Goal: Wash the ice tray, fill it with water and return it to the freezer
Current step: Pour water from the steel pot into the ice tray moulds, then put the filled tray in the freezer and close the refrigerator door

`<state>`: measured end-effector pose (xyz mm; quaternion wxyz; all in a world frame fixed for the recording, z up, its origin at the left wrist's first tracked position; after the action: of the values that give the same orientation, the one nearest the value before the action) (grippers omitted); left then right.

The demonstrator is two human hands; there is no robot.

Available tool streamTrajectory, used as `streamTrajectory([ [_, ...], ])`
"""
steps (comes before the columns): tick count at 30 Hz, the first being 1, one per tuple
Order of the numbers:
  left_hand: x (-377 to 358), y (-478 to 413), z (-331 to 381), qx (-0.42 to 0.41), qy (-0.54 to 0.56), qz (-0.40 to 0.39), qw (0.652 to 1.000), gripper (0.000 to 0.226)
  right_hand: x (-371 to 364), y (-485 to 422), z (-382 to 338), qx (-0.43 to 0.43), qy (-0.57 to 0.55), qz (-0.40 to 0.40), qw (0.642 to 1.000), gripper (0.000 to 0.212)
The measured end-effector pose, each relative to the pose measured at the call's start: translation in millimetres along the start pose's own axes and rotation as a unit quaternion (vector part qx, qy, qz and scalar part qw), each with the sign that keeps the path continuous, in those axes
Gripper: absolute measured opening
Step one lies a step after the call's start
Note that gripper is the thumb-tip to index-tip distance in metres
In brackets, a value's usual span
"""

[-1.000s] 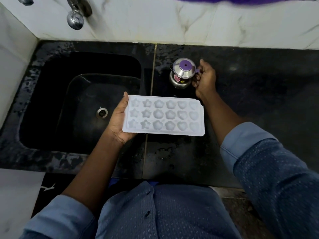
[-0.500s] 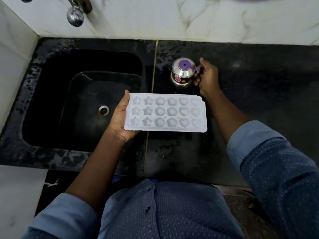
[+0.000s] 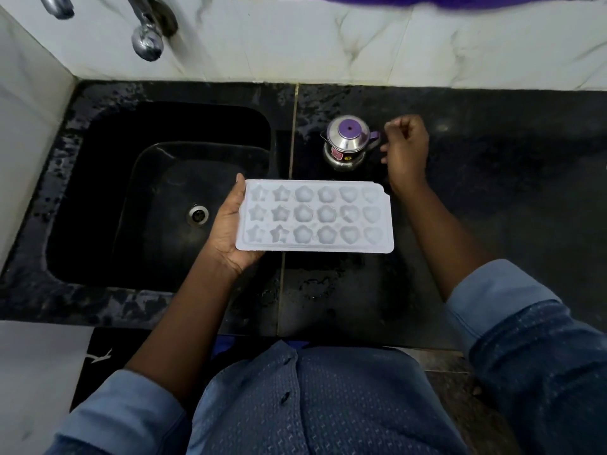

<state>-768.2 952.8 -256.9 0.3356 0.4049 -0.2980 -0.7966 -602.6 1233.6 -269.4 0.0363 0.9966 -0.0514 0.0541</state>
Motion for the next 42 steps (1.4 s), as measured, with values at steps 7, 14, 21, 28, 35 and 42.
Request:
streamTrajectory([
  [7,-1.1,5.4,0.7,-0.004,0.0,-0.009,1.0,0.076,40.0,54.4,-38.1,-0.074,0.02,-0.051,0.996,0.008],
  [14,2.5,16.5,4.8,-0.016,0.01,-0.014,1.0,0.077,65.5,116.5,-21.7,-0.186,0.039,-0.147,0.971,0.037],
  [21,10.8,28.1,4.1,-0.033,0.02,0.002,0.999,0.079,46.2,152.6,-28.6,-0.305,-0.065,-0.206,0.927,0.066],
  [28,40.1,48.6,-3.6,-0.042,0.054,0.04,0.997,0.077,32.6,171.6,-28.5,-0.317,-0.062,-0.244,0.914,0.066],
  [35,77.9,73.5,-18.3,-0.057,0.077,0.067,0.993,0.075,14.0,199.6,-27.0,-0.284,-0.007,-0.302,0.91,0.061],
  [42,125.6,112.8,-23.7,-0.074,0.127,0.086,0.985,0.08,-15.6,239.5,-32.8,-0.269,0.012,-0.368,0.89,0.048],
])
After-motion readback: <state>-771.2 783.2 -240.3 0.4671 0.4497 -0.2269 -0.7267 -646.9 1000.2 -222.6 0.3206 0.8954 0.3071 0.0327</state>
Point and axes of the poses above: each hand's wrist, its own y-axis away from the middle knuckle, its own x-axis out of the back of the hand, z = x × y, the point moved 7 cm from there along -y, towards the middle knuckle, and after that the axes turned 14 degrees about z, right-handed, at the moved point
